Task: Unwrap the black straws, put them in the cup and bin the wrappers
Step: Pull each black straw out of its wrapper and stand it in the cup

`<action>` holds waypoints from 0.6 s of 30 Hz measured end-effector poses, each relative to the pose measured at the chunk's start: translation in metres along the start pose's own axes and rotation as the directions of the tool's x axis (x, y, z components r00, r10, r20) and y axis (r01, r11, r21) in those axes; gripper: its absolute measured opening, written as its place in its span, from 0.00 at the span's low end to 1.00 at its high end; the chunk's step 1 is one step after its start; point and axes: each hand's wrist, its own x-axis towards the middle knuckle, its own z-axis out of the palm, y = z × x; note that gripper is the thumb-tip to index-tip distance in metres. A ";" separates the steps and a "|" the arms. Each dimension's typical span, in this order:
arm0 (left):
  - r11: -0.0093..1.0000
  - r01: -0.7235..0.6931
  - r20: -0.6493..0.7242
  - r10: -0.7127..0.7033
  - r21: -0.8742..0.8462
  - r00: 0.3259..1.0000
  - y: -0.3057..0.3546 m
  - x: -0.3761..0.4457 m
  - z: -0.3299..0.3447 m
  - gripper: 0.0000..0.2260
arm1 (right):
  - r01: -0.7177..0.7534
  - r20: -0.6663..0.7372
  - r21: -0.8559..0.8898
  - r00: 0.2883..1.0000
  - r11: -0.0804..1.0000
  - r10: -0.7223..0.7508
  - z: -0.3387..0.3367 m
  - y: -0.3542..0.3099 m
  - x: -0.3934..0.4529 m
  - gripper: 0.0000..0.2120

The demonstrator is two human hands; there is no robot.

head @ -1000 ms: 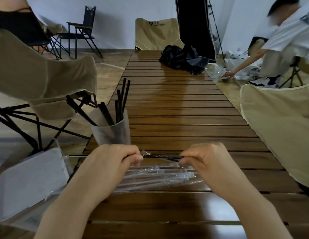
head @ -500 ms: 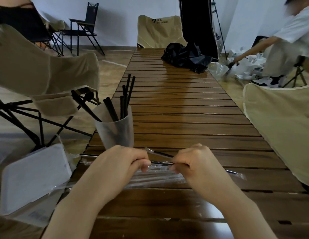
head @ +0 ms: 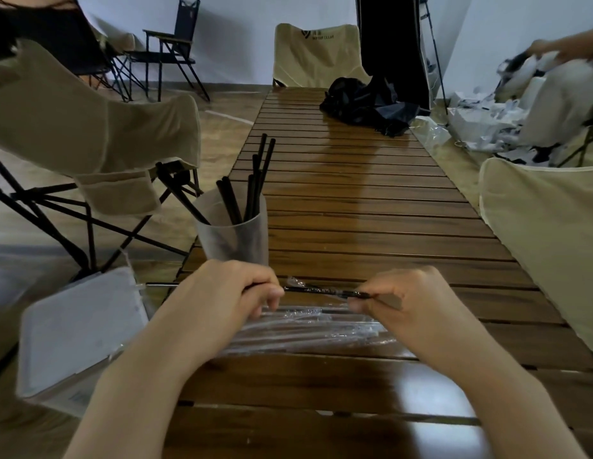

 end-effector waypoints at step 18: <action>0.993 -0.055 0.030 0.052 0.104 0.998 0.007 0.004 0.010 0.13 | 0.092 0.034 -0.106 0.995 0.990 -0.089 0.018 -0.008 0.004 0.13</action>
